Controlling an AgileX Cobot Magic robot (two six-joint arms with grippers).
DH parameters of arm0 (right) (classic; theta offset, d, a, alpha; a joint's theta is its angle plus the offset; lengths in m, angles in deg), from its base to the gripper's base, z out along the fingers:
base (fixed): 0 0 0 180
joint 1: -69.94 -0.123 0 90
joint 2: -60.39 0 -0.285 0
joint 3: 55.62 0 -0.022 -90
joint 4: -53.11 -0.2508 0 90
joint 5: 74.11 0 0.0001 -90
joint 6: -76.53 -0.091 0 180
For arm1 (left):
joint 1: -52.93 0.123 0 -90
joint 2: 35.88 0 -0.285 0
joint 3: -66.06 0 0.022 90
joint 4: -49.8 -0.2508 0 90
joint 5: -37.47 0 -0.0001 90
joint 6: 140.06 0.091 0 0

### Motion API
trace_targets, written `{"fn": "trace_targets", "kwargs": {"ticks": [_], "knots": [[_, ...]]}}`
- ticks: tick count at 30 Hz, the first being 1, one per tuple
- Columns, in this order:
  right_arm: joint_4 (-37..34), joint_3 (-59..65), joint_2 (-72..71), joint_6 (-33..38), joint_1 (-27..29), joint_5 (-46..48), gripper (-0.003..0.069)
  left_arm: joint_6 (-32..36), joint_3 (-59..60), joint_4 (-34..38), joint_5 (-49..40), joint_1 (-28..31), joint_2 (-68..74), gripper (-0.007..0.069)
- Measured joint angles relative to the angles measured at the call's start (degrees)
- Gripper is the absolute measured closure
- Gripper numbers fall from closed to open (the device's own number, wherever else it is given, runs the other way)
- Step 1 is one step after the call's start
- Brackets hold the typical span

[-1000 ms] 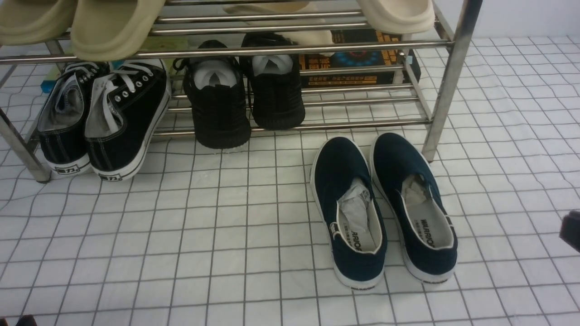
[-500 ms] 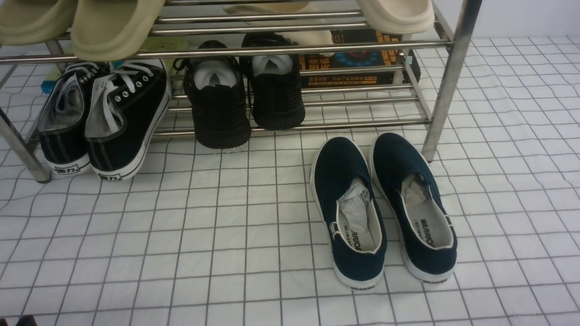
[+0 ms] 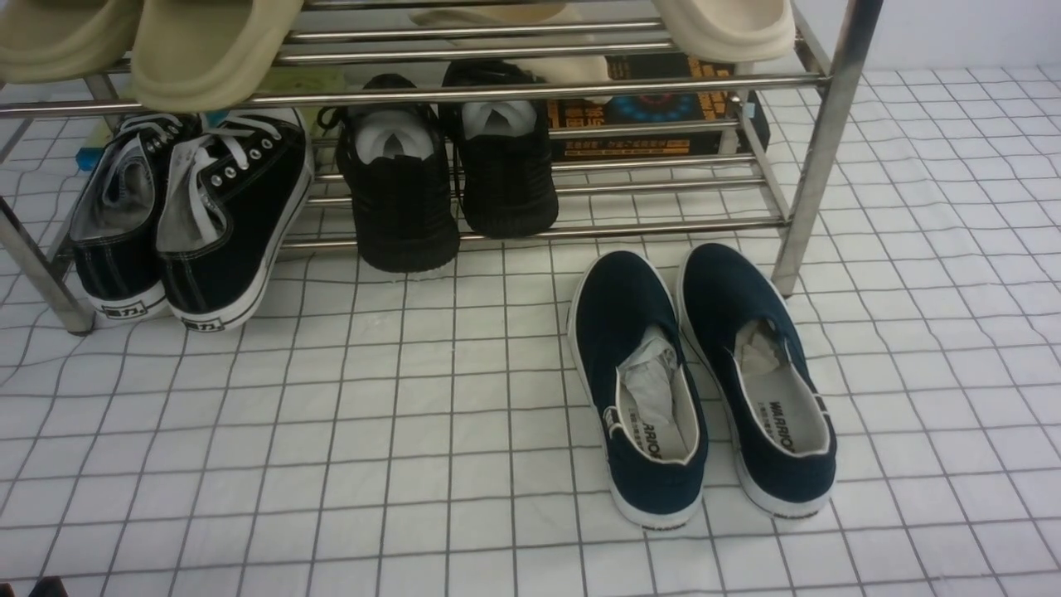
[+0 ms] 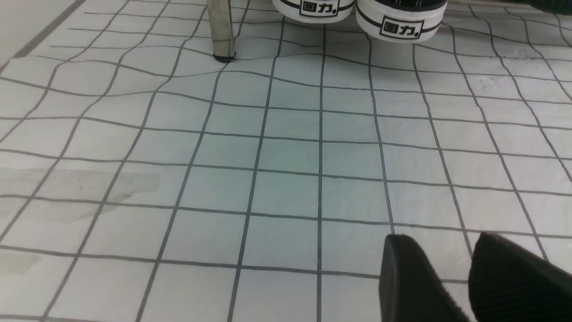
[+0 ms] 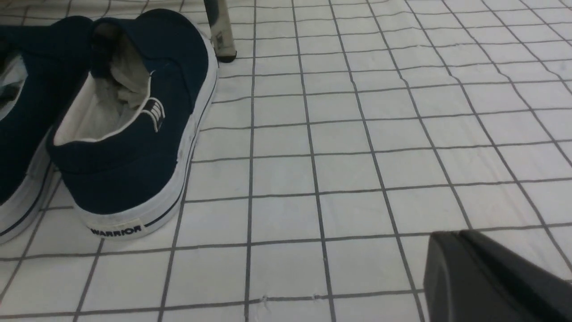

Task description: Take the shoes off the shelf with your hand from the white checkered tablecloth.

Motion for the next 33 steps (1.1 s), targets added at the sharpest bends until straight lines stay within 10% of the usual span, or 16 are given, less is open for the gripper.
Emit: {"fn": "trace_targets", "kwargs": {"ticks": [33], "knots": [[0.0,0.0,0.0,0.0,0.0,0.0,0.0596,0.0,0.0,0.0,0.0,0.0,0.0,0.0386]]}}
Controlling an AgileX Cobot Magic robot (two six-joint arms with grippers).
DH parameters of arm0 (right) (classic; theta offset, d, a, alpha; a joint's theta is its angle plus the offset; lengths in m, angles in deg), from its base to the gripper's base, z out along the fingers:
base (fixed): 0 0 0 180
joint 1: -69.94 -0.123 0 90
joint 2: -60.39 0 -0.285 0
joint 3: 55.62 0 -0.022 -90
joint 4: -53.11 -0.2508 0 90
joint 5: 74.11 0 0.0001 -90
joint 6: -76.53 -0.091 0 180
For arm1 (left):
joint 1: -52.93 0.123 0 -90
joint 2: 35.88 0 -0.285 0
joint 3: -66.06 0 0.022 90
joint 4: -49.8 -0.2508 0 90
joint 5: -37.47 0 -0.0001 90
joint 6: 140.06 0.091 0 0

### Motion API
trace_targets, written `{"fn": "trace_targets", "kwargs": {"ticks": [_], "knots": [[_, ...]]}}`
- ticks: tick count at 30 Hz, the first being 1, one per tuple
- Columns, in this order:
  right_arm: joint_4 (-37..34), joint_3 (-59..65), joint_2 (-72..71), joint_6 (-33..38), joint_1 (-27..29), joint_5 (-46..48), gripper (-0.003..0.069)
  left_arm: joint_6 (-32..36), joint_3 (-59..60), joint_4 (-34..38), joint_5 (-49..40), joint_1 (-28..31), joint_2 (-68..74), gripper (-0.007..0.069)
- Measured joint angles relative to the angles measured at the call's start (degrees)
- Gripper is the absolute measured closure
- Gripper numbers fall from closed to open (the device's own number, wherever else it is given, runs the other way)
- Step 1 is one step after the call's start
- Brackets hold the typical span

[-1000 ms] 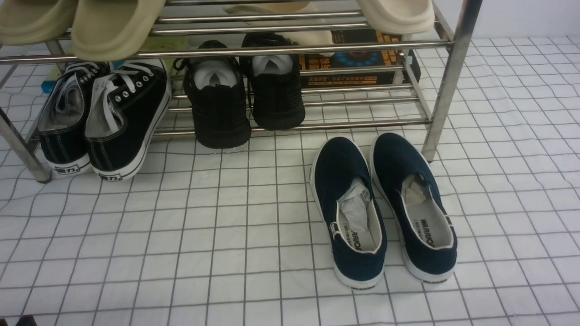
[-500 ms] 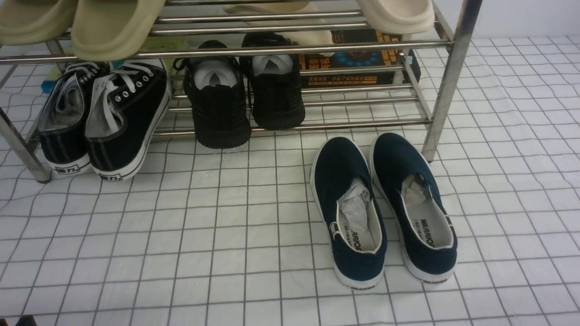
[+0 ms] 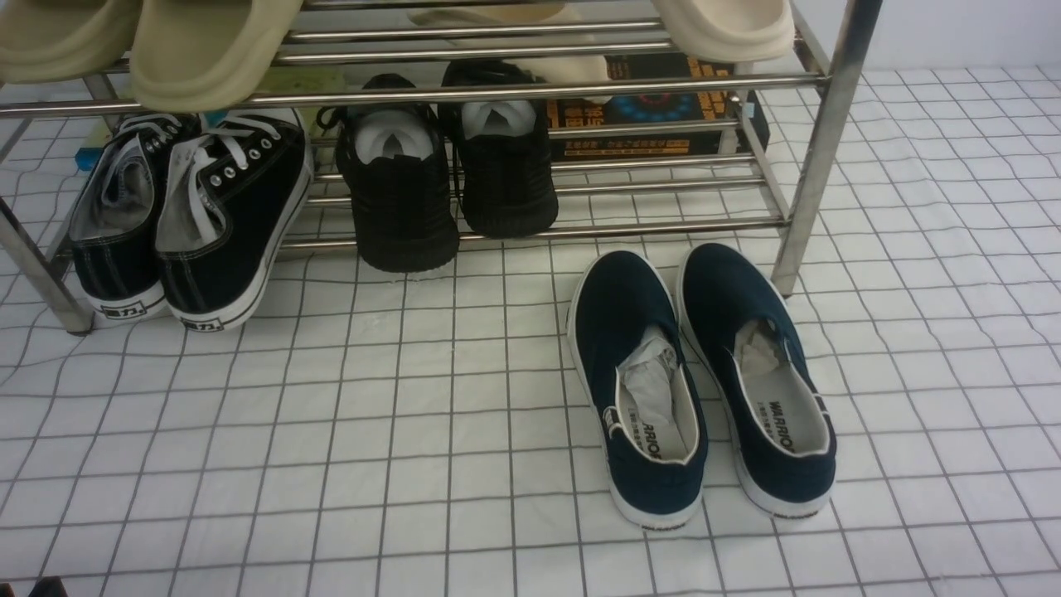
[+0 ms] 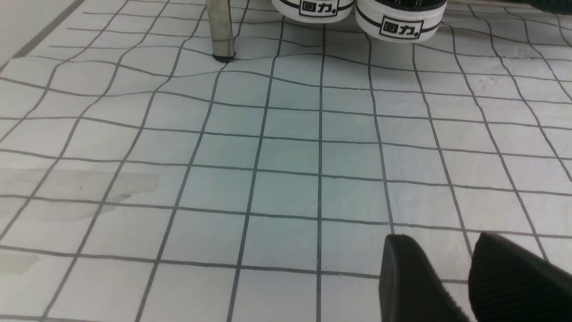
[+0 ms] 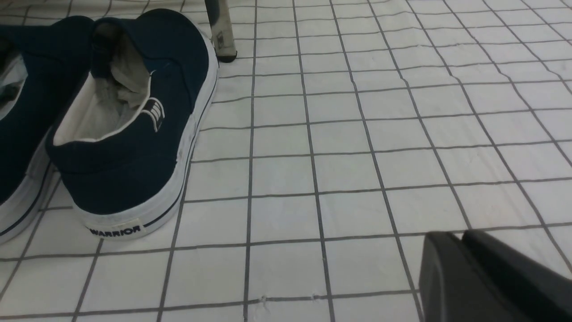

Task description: Take the shoes off the shelf with your hand from the white checkered tablecloth.

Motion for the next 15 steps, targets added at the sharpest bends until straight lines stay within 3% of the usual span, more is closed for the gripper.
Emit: {"fn": "trace_targets", "kwargs": {"ticks": [15], "knots": [[0.0,0.0,0.0,0.0,0.0,0.0,0.0578,0.0,0.0,0.0,0.0,0.0,0.0,0.0386]]}}
